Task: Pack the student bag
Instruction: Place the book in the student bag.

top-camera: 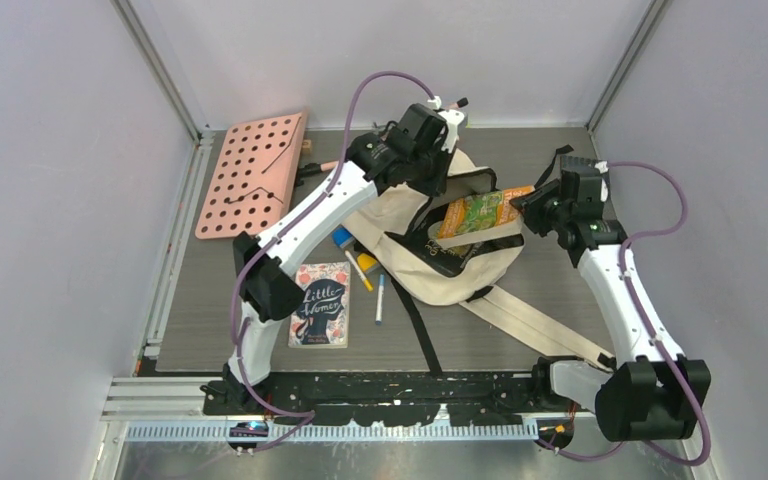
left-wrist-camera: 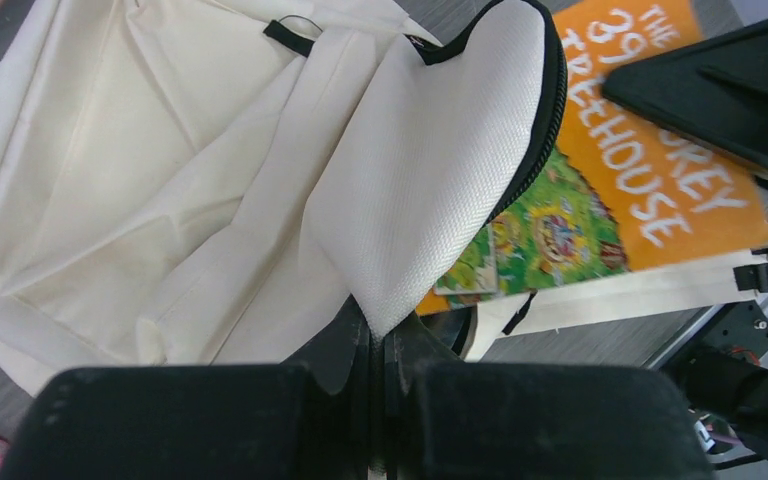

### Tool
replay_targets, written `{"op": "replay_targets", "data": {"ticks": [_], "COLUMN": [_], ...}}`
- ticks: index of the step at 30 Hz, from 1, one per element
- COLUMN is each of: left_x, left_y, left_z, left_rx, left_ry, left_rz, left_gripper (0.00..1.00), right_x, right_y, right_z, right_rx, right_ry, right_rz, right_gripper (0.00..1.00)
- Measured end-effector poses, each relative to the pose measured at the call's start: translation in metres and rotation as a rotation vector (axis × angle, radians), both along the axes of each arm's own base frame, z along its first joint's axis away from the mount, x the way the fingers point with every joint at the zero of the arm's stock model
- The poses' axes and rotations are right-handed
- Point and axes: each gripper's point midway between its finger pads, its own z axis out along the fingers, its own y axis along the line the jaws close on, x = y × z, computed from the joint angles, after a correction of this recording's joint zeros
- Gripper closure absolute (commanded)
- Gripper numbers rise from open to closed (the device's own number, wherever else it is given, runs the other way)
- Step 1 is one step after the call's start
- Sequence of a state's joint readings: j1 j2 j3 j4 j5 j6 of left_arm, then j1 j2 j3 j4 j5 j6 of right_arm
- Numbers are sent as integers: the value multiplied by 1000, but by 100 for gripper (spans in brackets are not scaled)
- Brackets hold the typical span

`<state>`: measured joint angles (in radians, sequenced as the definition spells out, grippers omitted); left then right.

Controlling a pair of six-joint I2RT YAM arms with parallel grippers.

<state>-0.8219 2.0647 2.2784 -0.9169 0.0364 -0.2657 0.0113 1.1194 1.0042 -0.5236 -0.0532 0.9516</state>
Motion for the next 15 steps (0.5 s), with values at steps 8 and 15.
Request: {"op": "replay_targets", "data": {"ticks": [8, 15], "left_x": [-2, -4], "left_y": [-4, -8], "left_z": [-5, -6], "left_rx": [-42, -65], "left_ry": [57, 82], "left_rz": [21, 25], "left_gripper": [100, 100], "right_x": [18, 32], "right_y": [1, 18], "right_z": [-49, -73], "right_rx": [31, -12], "right_ry": [30, 58], "right_rz": [-106, -120], "right_gripper": [99, 99]}}
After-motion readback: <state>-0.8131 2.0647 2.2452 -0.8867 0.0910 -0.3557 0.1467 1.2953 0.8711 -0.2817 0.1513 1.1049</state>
